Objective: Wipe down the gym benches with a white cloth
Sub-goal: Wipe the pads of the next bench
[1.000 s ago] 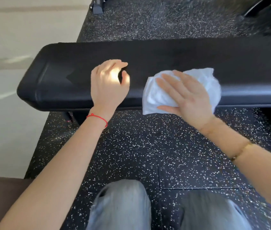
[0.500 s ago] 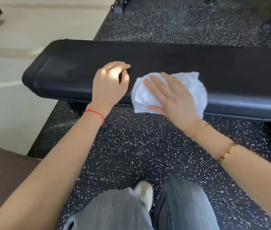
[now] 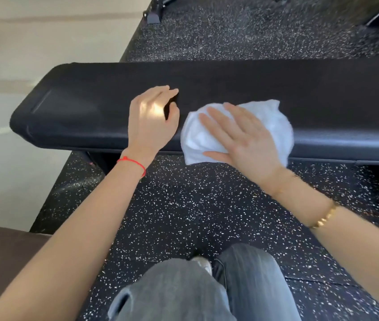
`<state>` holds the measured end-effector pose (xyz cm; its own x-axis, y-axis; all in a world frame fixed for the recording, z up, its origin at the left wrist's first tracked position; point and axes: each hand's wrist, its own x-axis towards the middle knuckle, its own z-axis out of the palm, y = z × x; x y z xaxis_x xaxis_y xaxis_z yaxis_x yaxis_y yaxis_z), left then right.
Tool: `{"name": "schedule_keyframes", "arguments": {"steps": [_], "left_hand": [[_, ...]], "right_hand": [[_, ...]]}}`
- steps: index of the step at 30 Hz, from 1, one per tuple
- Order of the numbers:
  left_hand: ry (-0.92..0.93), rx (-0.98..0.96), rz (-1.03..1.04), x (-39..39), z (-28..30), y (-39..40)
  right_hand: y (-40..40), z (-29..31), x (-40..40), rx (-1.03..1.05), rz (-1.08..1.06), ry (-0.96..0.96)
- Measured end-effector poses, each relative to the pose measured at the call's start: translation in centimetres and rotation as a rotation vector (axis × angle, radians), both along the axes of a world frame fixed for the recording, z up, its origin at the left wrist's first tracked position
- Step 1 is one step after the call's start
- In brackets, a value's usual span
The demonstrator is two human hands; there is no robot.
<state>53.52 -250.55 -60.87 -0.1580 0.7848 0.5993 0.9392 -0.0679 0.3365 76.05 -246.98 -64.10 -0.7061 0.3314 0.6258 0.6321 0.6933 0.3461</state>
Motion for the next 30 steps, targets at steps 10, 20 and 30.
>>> {"name": "schedule_keyframes", "arguments": {"steps": [10,20,30], "left_hand": [[-0.015,-0.024,0.046,0.2,-0.4,-0.1],[0.002,-0.001,0.022,-0.2,-0.5,0.0],[-0.005,-0.049,0.057,0.6,-0.4,-0.3]], "right_hand": [[1.2,-0.4,8.2,0.004,0.011,0.03],[0.7,0.1,4.4,-0.043,0.064,0.007],[0.4,0.5,0.6,-0.031,0.016,-0.054]]}}
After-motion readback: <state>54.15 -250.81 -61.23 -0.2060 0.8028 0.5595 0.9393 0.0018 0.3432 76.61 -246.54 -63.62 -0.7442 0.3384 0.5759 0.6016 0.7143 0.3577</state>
